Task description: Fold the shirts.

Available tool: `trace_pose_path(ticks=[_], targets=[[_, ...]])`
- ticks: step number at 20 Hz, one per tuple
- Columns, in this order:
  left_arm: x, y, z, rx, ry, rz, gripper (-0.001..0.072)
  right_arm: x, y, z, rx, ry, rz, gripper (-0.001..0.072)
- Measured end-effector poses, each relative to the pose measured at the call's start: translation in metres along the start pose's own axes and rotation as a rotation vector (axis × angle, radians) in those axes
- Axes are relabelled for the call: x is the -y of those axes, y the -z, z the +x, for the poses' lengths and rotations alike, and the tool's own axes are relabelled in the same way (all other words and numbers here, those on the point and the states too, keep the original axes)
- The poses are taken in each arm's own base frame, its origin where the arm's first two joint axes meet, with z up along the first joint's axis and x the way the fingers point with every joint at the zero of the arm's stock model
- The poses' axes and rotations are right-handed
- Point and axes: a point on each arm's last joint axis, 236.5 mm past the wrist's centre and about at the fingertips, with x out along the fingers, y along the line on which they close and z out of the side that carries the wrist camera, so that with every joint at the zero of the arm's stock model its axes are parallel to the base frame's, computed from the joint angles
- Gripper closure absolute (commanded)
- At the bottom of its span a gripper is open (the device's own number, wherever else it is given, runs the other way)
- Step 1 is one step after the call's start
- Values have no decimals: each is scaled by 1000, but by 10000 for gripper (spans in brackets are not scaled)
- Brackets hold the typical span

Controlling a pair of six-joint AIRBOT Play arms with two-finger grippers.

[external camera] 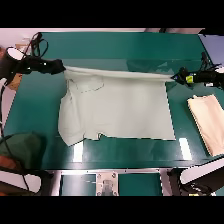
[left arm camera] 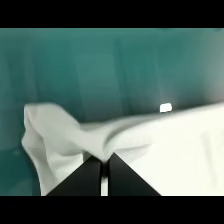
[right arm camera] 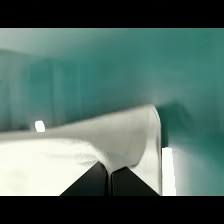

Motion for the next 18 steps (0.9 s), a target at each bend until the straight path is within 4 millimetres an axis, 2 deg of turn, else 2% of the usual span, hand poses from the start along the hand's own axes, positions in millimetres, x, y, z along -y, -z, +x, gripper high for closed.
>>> trace_pose_path(ticks=[2, 6, 11, 12, 13, 14, 15, 16, 18], targets=[[-5, 23, -1, -98, -21, 12, 681, 11, 23, -1, -99, 45, -7, 699], [-17, 56, -3, -228, -64, 7, 681, 25, 61, 0, -233, 89, 22, 699], [-28, 95, 3, -338, -83, -26, 680, 36, 94, 5, -327, 109, 69, 695], [-29, 101, 4, -352, -82, -33, 680, 37, 97, 6, -333, 110, 75, 663], [-30, 106, 6, -364, -81, -42, 677, 37, 100, 6, -342, 109, 80, 517], [-29, 109, 7, -370, -76, -47, 445, 37, 102, 5, -351, 110, 81, 485], [-28, 110, 8, -371, -70, -54, 195, 36, 105, 5, -362, 106, 84, 502], [-26, 110, 8, -373, -62, -68, 208, 33, 108, 3, -377, 96, 90, 506], [-20, 113, 5, -395, -46, -96, 207, 30, 111, -2, -397, 87, 106, 699]])
